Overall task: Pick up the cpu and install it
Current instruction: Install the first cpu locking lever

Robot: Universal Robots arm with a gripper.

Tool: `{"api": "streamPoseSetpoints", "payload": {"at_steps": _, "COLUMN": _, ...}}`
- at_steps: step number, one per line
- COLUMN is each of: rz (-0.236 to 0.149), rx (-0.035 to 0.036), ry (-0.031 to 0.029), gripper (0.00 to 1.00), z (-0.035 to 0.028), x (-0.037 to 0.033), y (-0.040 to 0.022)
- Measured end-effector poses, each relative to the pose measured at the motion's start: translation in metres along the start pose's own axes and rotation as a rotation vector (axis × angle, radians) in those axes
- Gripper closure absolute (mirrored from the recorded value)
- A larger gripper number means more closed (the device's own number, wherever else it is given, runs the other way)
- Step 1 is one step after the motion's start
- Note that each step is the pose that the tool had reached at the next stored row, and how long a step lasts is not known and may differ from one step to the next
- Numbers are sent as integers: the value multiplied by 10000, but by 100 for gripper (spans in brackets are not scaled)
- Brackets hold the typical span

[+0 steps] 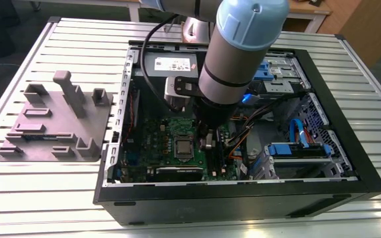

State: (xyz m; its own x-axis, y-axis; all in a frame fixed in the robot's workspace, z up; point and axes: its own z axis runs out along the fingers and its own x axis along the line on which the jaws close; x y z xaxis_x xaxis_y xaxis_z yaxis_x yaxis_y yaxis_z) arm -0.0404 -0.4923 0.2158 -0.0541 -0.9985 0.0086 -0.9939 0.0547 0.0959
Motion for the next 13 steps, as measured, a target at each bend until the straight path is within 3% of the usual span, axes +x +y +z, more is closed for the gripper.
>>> {"api": "streamPoseSetpoints", "payload": {"at_steps": 6, "rz": -160, "rx": 7, "ry": 16, "gripper": 90, "z": 5, "x": 41, "y": -2}}
{"api": "streamPoseSetpoints", "payload": {"at_steps": 10, "rz": -346, "rx": 100, "ry": 29, "gripper": 90, "z": 10, "x": 44, "y": -4}}
{"api": "streamPoseSetpoints", "payload": {"at_steps": 13, "rz": -371, "rx": 123, "ry": 32, "gripper": 90, "z": 23, "x": 47, "y": -5}}
